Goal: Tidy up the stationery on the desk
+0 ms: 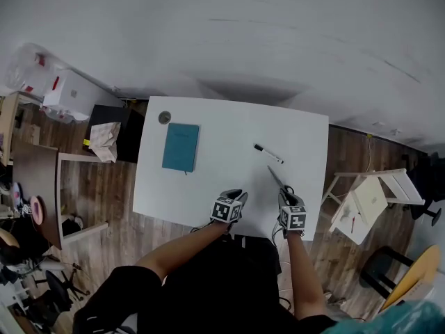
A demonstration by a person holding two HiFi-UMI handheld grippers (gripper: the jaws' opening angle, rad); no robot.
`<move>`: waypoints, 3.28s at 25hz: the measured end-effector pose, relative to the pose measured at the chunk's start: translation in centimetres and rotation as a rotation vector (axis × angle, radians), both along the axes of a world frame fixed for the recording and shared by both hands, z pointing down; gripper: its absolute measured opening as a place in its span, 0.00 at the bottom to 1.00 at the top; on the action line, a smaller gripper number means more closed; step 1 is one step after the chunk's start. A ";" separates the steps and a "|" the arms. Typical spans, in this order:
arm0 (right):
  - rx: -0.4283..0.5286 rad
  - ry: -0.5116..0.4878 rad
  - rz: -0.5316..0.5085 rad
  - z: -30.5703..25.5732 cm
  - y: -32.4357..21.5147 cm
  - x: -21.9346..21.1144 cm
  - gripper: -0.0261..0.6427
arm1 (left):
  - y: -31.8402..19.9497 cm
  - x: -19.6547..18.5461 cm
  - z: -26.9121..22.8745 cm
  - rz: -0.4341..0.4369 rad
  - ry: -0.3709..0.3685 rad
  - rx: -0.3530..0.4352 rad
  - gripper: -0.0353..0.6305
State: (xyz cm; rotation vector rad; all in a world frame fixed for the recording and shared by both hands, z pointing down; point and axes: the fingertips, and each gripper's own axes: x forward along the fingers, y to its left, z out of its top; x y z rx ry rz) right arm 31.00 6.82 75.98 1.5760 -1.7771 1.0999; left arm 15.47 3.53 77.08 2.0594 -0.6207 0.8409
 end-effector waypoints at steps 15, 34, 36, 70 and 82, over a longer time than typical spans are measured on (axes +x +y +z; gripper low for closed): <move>-0.050 0.027 -0.248 3.0 1.3 2.6 0.17 | 2.4 6.3 1.3 -0.021 0.001 -0.030 0.08; -0.096 0.157 -0.361 5.1 0.9 2.0 0.17 | 2.3 5.4 1.3 -0.033 -0.011 -0.021 0.07; -0.082 0.158 -0.350 4.8 0.9 1.7 0.17 | 2.3 5.1 1.2 -0.032 -0.008 -0.023 0.07; -0.068 -0.094 0.109 2.5 -14.0 -24.9 0.17 | -8.6 -19.4 -1.3 -0.196 0.039 0.020 0.07; -0.120 0.051 0.294 3.8 -17.5 -26.9 0.17 | -11.2 -25.1 -0.5 -0.131 0.041 0.019 0.07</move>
